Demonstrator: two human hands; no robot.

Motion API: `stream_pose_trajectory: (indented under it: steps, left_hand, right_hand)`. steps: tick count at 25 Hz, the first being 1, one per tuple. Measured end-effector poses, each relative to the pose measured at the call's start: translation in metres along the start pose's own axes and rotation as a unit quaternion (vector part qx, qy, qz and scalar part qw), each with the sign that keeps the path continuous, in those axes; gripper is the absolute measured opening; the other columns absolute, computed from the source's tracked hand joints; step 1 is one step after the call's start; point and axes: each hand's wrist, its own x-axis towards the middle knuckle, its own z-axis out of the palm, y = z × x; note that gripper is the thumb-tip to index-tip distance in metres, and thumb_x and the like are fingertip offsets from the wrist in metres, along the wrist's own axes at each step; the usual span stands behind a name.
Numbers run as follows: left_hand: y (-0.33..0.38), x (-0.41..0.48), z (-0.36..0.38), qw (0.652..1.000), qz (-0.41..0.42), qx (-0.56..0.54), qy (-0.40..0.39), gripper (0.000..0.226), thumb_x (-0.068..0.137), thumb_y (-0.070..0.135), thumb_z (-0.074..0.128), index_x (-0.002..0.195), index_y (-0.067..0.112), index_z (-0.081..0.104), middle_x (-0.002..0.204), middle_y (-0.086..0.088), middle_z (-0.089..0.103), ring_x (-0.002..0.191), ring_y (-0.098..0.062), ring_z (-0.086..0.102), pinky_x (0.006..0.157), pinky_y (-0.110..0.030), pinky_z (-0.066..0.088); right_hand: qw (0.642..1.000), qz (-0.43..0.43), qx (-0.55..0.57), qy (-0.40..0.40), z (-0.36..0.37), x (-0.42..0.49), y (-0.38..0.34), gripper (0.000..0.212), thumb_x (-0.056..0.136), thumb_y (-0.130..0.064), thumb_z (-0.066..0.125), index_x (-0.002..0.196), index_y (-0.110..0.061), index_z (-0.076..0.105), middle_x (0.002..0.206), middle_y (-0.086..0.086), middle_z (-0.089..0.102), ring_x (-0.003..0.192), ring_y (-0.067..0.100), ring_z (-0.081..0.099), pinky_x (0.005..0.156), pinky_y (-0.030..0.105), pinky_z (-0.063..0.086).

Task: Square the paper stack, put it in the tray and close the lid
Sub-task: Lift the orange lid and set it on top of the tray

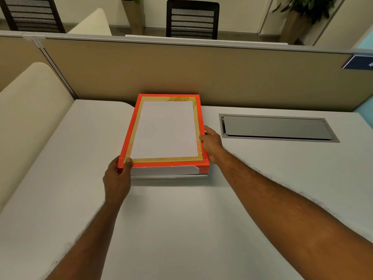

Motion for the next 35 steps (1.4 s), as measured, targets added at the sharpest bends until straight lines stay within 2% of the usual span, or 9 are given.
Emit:
stream_pose_trajectory:
  steps: [4,9,15,21,24,26,29,32,35]
  left_hand:
    - [0.0,-0.002,-0.002,1.0,-0.001,0.007,0.001,0.045,0.097,0.041,0.052,0.13,0.011,0.059,0.111,0.001,0.064,0.095,-0.019,0.06,0.084,-0.031,0.048]
    - [-0.004,-0.01,-0.001,0.999,0.008,0.04,0.008,0.04,0.098,0.037,0.052,0.126,0.011,0.064,0.106,-0.003,0.069,0.087,-0.018,0.06,0.079,-0.029,0.046]
    - [-0.011,-0.01,0.005,0.997,-0.027,0.064,-0.017,0.042,0.099,0.032,0.051,0.131,0.006,0.059,0.121,-0.012,0.067,0.1,-0.023,0.059,0.093,-0.04,0.047]
    - [-0.009,0.004,0.006,0.991,-0.023,0.122,-0.046,0.057,0.095,0.037,0.057,0.142,0.007,0.045,0.137,-0.014,0.057,0.12,-0.036,0.057,0.1,-0.049,0.046]
    - [0.001,0.031,0.014,0.977,0.033,0.195,-0.079,0.07,0.092,0.048,0.056,0.147,0.009,0.036,0.149,-0.014,0.044,0.131,-0.035,0.048,0.105,-0.052,0.042]
    - [0.006,0.05,0.026,0.95,0.1,0.274,-0.115,0.075,0.091,0.054,0.052,0.149,0.009,0.033,0.156,-0.012,0.034,0.14,-0.034,0.037,0.11,-0.051,0.038]
    - [0.011,0.073,0.043,0.92,0.127,0.34,-0.15,0.082,0.091,0.062,0.045,0.154,0.013,0.025,0.163,-0.007,0.018,0.149,-0.029,0.019,0.118,-0.049,0.026]
    - [0.013,0.093,0.055,0.91,0.151,0.356,-0.151,0.082,0.091,0.065,0.04,0.154,0.015,0.024,0.164,-0.007,0.015,0.151,-0.027,0.011,0.121,-0.047,0.018]
    - [0.019,0.112,0.058,0.907,0.154,0.355,-0.168,0.081,0.091,0.064,0.04,0.154,0.016,0.026,0.164,-0.005,0.016,0.151,-0.026,0.011,0.12,-0.047,0.02]
  right_hand:
    - [0.999,-0.035,-0.029,-0.004,-0.002,-0.003,0.015,0.043,0.102,-0.013,0.047,0.143,-0.026,0.048,0.126,0.001,0.065,0.094,0.024,0.07,0.077,0.037,0.062]
    - [0.995,-0.069,-0.067,-0.015,-0.004,-0.002,0.028,0.048,0.102,-0.019,0.048,0.149,-0.026,0.039,0.139,0.0,0.058,0.084,0.012,0.067,0.059,0.018,0.055]
    - [0.992,-0.063,-0.109,-0.026,-0.005,-0.006,0.048,0.054,0.104,-0.022,0.043,0.155,-0.026,0.026,0.15,0.002,0.048,0.122,0.027,0.059,0.09,0.036,0.055]
    - [0.971,-0.124,-0.205,0.025,-0.002,0.003,0.051,0.052,0.1,-0.027,0.052,0.149,-0.021,0.036,0.147,0.004,0.051,0.125,0.029,0.058,0.1,0.04,0.051]
    - [0.945,-0.145,-0.293,0.018,-0.003,0.026,0.037,0.059,0.097,-0.032,0.056,0.15,-0.018,0.034,0.153,0.007,0.043,0.135,0.03,0.049,0.109,0.049,0.046]
    - [0.911,-0.155,-0.383,-0.017,-0.002,0.05,0.023,0.066,0.096,-0.039,0.054,0.153,-0.018,0.027,0.163,0.007,0.026,0.147,0.03,0.031,0.117,0.051,0.034]
    - [0.857,-0.186,-0.479,-0.042,0.003,0.088,-0.006,0.068,0.095,-0.044,0.053,0.152,-0.015,0.03,0.166,0.007,0.013,0.153,0.028,0.012,0.121,0.049,0.025]
    - [0.818,-0.199,-0.536,-0.061,0.008,0.119,-0.03,0.071,0.094,-0.048,0.051,0.153,-0.014,0.029,0.166,0.006,0.013,0.154,0.027,0.009,0.12,0.05,0.025]
    - [0.812,-0.194,-0.544,-0.081,0.007,0.136,-0.03,0.078,0.096,-0.052,0.045,0.157,-0.012,0.015,0.167,0.006,0.01,0.154,0.026,0.01,0.123,0.048,0.019]
